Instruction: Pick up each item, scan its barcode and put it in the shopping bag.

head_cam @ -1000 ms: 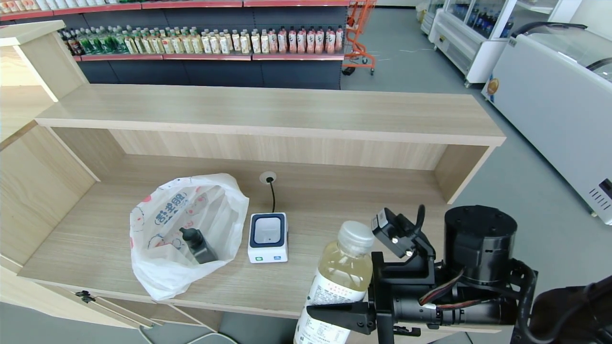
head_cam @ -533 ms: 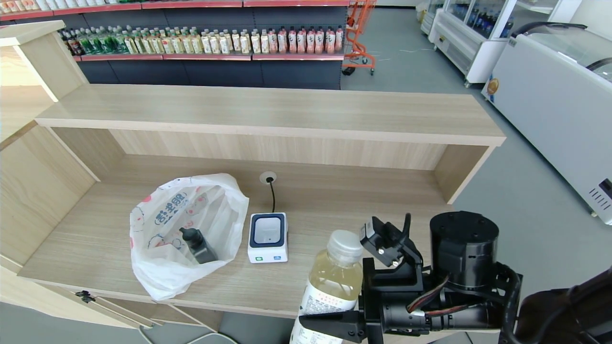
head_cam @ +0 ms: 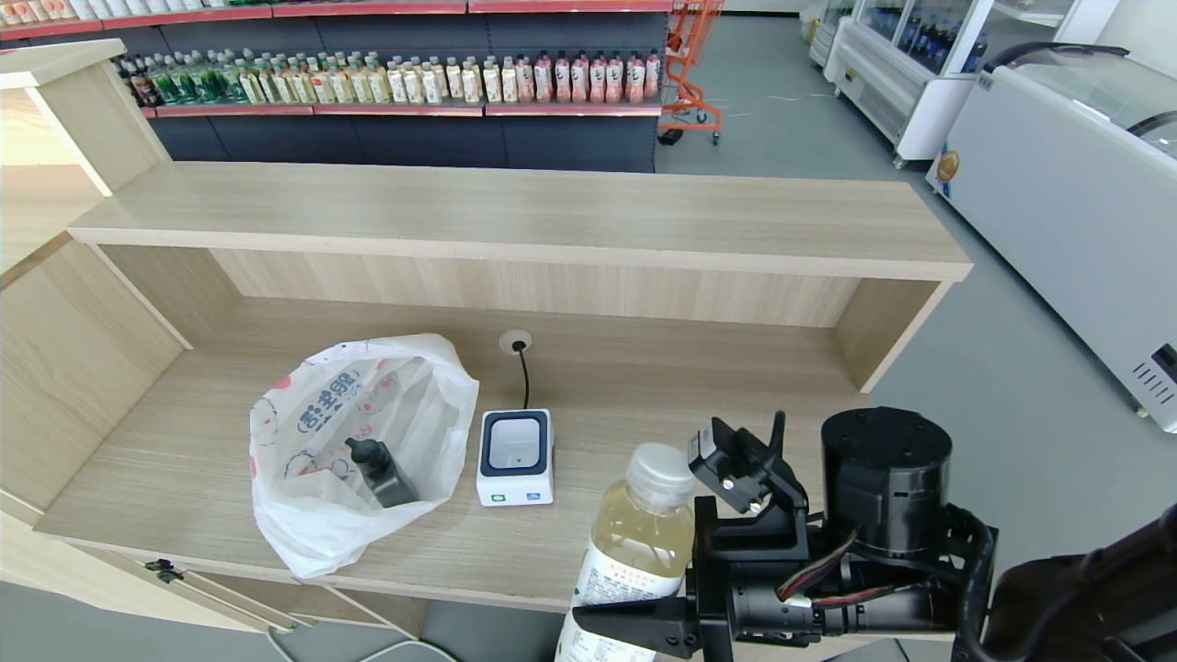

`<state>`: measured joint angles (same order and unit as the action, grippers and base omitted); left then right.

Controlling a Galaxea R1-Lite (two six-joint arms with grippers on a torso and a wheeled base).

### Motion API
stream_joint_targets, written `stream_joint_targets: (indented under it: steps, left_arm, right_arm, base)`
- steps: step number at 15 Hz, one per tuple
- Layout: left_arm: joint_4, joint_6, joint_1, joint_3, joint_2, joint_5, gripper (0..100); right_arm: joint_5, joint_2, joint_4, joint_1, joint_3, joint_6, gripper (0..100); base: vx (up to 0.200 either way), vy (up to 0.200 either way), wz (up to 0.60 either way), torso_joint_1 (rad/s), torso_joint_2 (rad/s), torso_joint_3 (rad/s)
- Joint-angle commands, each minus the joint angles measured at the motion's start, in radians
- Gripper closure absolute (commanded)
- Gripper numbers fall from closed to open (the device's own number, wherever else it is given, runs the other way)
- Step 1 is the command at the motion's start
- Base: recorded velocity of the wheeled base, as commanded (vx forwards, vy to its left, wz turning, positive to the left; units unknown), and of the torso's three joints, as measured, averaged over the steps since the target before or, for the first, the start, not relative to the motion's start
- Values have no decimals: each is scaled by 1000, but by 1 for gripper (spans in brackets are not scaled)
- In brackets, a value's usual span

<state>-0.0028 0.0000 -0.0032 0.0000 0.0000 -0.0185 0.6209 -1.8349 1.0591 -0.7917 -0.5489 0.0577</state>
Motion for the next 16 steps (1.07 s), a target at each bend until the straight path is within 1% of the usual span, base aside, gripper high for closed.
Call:
stream_joint_targets:
  steps: [1,16]
  left_arm:
    - [0,0,0,0,2,0,0]
    - [0,0,0,0,2,0,0]
  right_arm:
    - [0,2,1,5,0,-1,100]
    - [0,28,-8,8,11,-13,100]
  base:
    - [0,0,0,0,0,0]
    - [0,0,0,0,0,0]
